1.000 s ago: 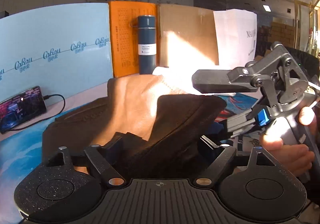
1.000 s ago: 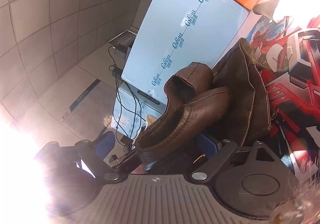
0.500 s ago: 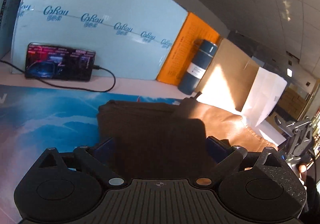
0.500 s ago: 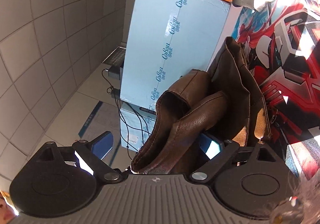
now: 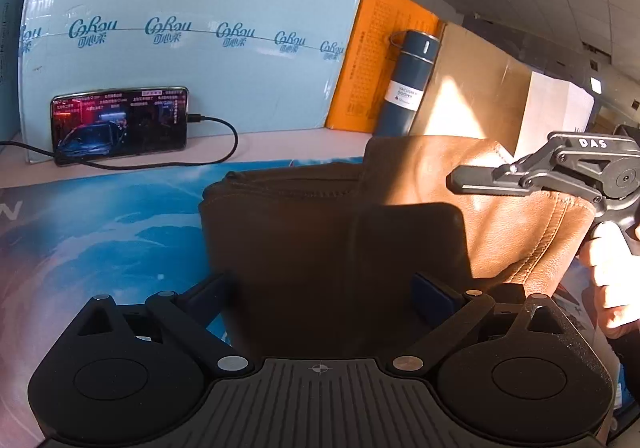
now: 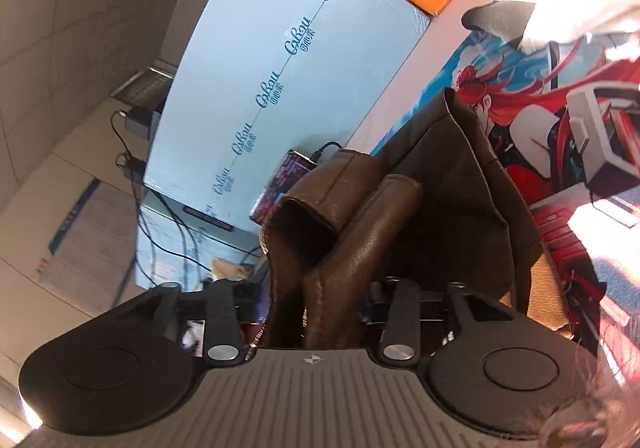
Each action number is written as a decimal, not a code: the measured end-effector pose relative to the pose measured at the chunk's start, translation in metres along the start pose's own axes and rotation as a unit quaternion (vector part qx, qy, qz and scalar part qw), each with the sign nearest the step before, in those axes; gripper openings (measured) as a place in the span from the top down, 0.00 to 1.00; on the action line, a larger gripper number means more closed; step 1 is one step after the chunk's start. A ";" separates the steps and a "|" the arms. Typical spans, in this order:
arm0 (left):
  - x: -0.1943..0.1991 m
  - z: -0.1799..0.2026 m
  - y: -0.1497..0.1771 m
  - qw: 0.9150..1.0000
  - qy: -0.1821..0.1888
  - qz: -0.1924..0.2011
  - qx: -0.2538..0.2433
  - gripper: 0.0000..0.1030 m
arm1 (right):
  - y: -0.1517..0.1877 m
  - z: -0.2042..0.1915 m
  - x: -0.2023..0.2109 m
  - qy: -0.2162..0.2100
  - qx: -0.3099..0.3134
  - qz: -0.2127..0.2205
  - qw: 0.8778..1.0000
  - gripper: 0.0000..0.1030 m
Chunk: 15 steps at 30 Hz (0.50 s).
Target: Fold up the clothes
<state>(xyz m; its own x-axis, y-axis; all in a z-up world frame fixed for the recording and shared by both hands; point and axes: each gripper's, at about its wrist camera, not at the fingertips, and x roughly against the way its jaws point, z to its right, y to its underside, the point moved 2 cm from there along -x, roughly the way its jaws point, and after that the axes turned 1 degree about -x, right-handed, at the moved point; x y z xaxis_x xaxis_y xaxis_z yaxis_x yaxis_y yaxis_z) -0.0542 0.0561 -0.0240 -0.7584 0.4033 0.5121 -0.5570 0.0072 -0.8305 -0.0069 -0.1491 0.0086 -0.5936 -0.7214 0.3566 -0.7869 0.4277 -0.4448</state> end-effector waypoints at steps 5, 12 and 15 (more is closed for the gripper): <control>0.006 -0.001 -0.001 1.000 0.017 0.017 0.012 0.03 | 0.020 -0.036 0.015 0.047 0.144 0.048 0.987 0.90; 0.012 -0.009 -0.005 0.998 0.023 0.030 0.040 0.03 | 0.039 -0.033 0.023 0.137 0.241 0.068 0.958 0.87; 0.007 -0.001 -0.003 0.999 0.020 0.019 0.019 0.03 | 0.047 -0.019 0.019 0.197 0.251 0.068 0.945 0.71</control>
<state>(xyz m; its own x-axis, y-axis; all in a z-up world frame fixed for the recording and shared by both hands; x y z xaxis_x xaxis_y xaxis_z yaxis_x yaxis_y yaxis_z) -0.0577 0.0603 -0.0179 -0.7648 0.4398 0.4709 -0.5415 -0.0427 -0.8396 -0.0586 -0.1323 0.0104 -0.7782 -0.3770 0.5023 -0.5782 0.1179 -0.8073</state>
